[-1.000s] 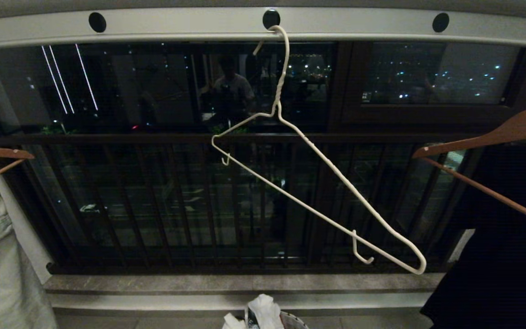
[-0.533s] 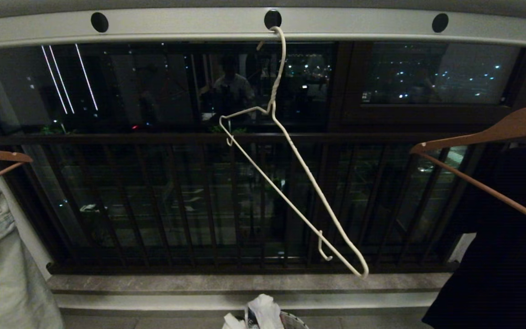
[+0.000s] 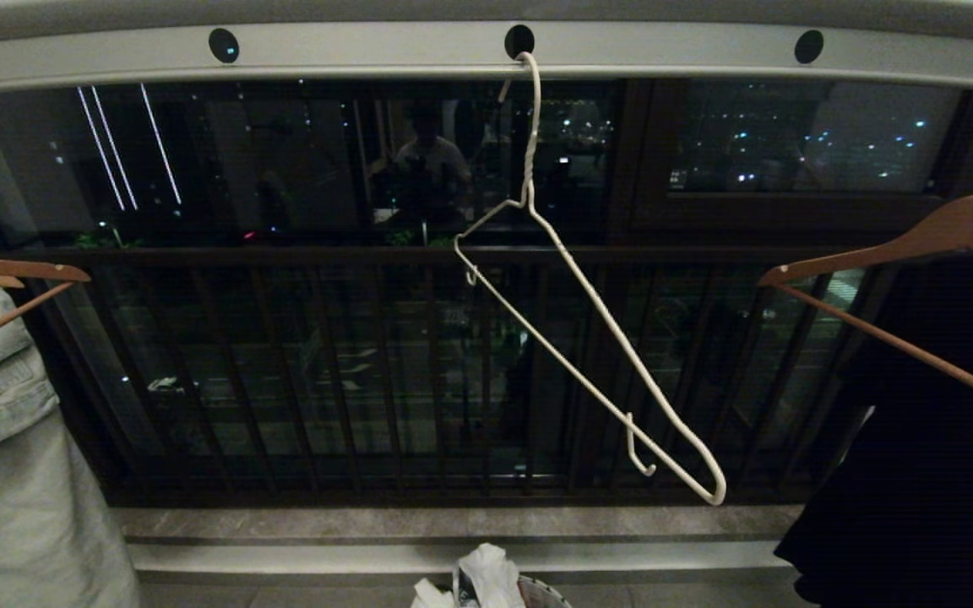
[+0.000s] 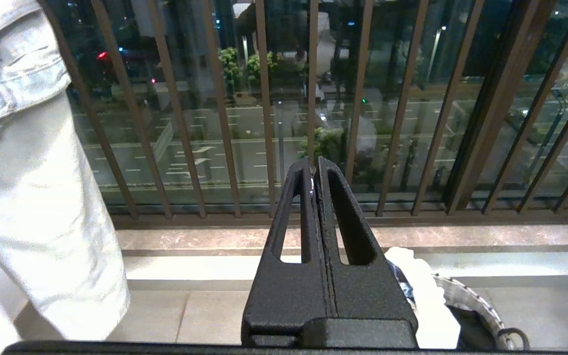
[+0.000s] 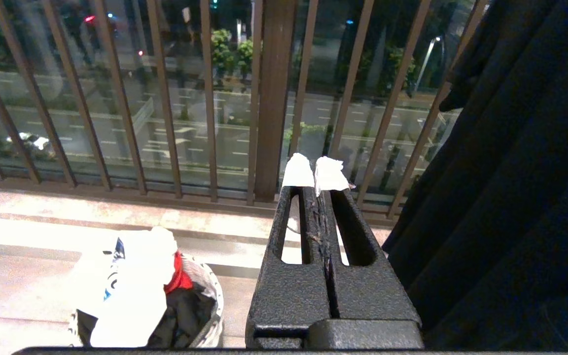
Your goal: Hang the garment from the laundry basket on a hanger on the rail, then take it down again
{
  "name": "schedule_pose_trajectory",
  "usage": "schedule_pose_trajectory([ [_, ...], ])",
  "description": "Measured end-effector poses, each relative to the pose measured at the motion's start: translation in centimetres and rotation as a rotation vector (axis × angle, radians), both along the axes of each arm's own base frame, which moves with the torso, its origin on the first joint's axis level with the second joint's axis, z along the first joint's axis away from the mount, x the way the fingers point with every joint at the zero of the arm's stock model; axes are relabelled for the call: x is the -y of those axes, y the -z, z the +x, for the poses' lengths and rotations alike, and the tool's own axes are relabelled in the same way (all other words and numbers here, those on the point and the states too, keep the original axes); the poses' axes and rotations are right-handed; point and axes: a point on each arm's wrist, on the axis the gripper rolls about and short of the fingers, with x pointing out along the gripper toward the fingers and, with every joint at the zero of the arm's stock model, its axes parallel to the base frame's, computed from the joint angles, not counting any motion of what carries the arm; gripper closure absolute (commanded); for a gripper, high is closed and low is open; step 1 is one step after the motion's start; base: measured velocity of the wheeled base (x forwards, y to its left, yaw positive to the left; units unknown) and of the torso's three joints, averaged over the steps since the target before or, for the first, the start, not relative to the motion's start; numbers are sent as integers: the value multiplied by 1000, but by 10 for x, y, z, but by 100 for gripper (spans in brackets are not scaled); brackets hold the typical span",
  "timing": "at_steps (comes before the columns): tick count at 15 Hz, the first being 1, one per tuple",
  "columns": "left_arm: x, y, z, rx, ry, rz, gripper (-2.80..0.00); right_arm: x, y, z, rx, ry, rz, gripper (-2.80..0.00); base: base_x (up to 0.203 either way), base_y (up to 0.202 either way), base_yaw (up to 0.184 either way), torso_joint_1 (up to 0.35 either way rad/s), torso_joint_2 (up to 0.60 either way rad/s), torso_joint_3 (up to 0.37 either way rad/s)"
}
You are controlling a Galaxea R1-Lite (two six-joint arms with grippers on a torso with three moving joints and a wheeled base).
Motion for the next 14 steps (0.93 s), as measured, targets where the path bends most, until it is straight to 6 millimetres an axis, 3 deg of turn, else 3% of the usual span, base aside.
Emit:
schedule_pose_trajectory([
  [14,0,0,0,1,-1,-2,0,0,0,0,1,1,-2,0,0,0,0,0,0,0],
])
